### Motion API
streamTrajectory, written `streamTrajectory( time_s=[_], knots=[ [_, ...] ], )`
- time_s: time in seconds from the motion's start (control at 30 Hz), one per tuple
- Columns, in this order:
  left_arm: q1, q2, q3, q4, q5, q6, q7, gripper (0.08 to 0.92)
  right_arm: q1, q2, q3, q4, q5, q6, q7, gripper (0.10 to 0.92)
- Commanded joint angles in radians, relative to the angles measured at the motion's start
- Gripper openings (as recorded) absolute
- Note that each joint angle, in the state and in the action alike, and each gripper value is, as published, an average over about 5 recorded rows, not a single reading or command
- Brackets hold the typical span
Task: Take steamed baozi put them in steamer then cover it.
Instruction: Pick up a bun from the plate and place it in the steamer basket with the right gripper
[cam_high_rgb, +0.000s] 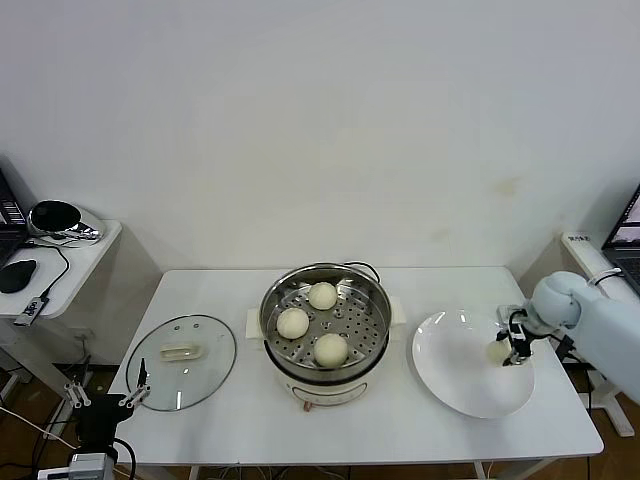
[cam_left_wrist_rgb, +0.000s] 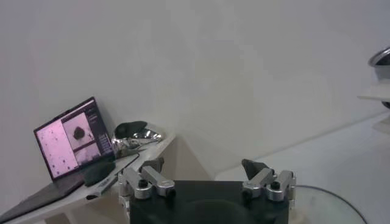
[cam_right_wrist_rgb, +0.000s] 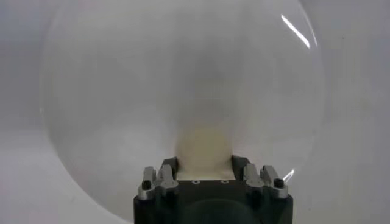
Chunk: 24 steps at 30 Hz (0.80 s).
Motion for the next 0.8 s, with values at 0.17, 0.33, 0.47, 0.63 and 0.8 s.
streamTrajectory(
  time_s=[0.17, 0.33, 0.47, 0.63, 0.8],
  knots=[
    [-0.01, 0.002, 0.014, 0.002, 0.002, 0.004, 0.002, 0.823, 0.509, -0.091, -0.377, 0.263, 0.351, -0.126, -0.016, 0.556],
    [-0.017, 0.005, 0.022, 0.002, 0.002, 0.005, 0.003, 0.823, 0.775, -0.011, -0.573, 0.356, 0.525, -0.199, 0.018, 0.567],
    [-0.02, 0.007, 0.023, 0.003, 0.001, 0.005, 0.003, 0.823, 0.902, 0.108, -0.657, 0.374, 0.647, -0.25, 0.055, 0.572],
    [-0.024, 0.008, 0.022, 0.006, -0.001, 0.004, 0.002, 0.823, 0.948, 0.259, -0.698, 0.363, 0.776, -0.311, 0.105, 0.577],
    [-0.025, 0.006, 0.023, 0.008, -0.001, 0.0, 0.001, 0.823, 0.922, 0.394, -0.71, 0.325, 0.865, -0.375, 0.161, 0.577]
  ],
)
